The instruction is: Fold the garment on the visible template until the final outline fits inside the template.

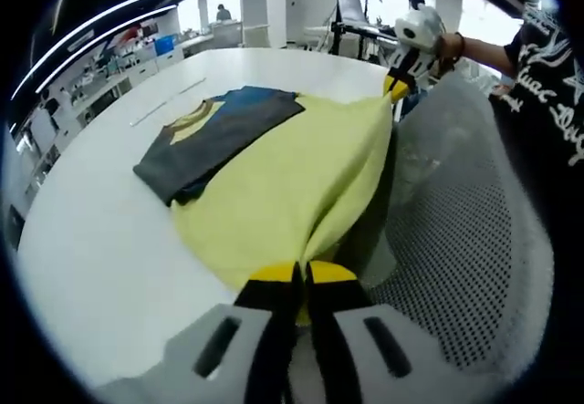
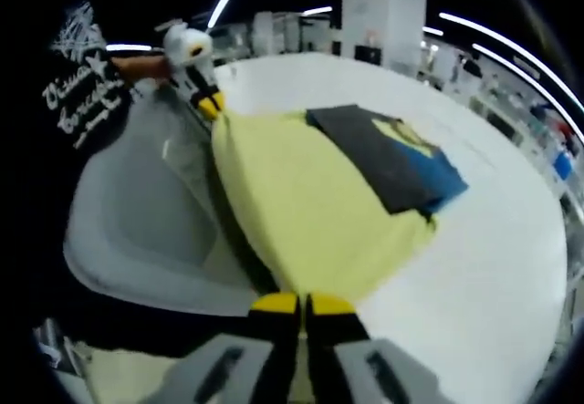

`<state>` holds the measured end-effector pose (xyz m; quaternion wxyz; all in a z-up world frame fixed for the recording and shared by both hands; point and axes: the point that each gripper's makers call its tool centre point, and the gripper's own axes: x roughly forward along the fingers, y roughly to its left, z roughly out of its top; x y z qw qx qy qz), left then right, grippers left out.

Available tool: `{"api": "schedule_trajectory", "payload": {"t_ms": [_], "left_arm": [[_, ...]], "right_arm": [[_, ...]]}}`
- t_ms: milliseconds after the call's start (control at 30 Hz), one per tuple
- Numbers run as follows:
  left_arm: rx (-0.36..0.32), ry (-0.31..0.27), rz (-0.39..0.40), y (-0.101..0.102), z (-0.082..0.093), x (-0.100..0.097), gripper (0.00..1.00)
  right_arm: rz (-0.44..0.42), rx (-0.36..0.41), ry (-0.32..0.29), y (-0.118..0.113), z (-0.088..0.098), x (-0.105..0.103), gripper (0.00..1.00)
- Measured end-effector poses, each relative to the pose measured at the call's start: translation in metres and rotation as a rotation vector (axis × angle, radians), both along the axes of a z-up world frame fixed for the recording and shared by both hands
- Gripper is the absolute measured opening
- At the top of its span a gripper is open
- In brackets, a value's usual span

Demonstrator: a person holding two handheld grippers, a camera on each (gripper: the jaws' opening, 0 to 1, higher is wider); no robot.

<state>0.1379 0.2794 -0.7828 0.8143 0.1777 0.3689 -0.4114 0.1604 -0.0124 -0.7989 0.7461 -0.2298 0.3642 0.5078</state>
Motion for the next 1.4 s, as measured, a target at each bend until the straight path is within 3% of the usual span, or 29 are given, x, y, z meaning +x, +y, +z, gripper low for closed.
{"api": "schedule_trajectory", "payload": {"t_ms": [200,533,1100,1233,1400], "left_arm": [[0.014,0.009,0.001,0.000,0.008,0.003,0.00],[0.044,-0.011,0.010,0.004,0.026,0.027,0.00],[0.070,-0.100,0.036,0.002,0.062,0.093,0.00],[0.066,-0.101,0.068,0.004,0.066,0.109,0.00],[0.081,-0.138,0.051,0.008,0.073,0.130,0.00]], "right_arm": [[-0.004,-0.003,-0.021,-0.003,0.008,0.004,0.00],[-0.013,-0.015,-0.120,-0.003,0.035,0.032,0.00],[-0.033,-0.035,-0.235,0.001,0.071,0.100,0.00],[-0.025,-0.050,-0.262,0.004,0.076,0.116,0.00],[-0.053,-0.062,-0.277,0.008,0.082,0.137,0.00]]}}
